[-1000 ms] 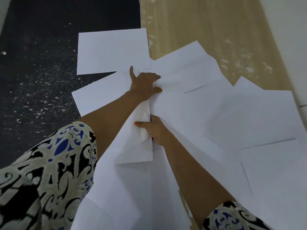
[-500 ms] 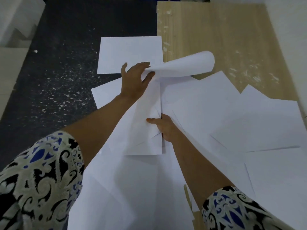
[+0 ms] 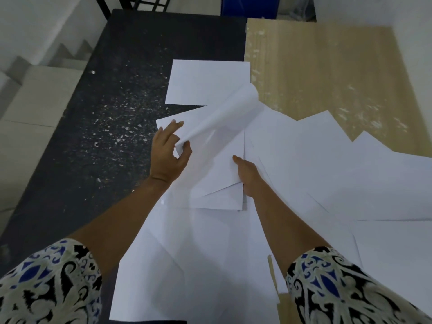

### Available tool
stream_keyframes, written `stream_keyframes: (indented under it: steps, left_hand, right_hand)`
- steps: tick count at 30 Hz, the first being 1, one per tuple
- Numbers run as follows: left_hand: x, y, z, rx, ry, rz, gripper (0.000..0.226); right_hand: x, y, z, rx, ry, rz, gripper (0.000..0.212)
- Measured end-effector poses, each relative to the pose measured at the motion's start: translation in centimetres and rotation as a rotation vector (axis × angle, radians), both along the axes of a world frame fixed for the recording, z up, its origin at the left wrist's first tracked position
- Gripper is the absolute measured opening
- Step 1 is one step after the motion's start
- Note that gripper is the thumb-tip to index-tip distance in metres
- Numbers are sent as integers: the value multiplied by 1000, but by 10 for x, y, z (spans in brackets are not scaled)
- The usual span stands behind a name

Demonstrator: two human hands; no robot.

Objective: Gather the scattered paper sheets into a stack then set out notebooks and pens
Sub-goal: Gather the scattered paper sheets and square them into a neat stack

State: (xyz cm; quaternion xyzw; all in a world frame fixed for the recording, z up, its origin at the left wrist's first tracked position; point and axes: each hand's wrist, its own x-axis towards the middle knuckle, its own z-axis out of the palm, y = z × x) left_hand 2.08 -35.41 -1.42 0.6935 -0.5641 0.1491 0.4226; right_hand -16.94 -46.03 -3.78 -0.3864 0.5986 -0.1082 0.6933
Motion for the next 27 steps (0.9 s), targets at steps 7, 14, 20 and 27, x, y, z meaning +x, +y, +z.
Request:
stream_keyframes:
  steps: [7, 14, 20, 27]
  left_hand:
    - [-6, 15, -4, 159, -55, -123, 11]
    - [-29, 20, -15, 392, -66, -149, 49]
    - [-20, 23, -27, 707, -221, -162, 99]
    - [-20, 32, -37, 792, -255, -168, 73]
  right_hand:
    - [2, -2, -1, -11, 46, 16, 50]
    - [2, -4, -4, 33, 16, -1, 61]
    - [3, -5, -4, 53, 36, -9, 63]
    - [3, -4, -4, 75, -16, -32, 59]
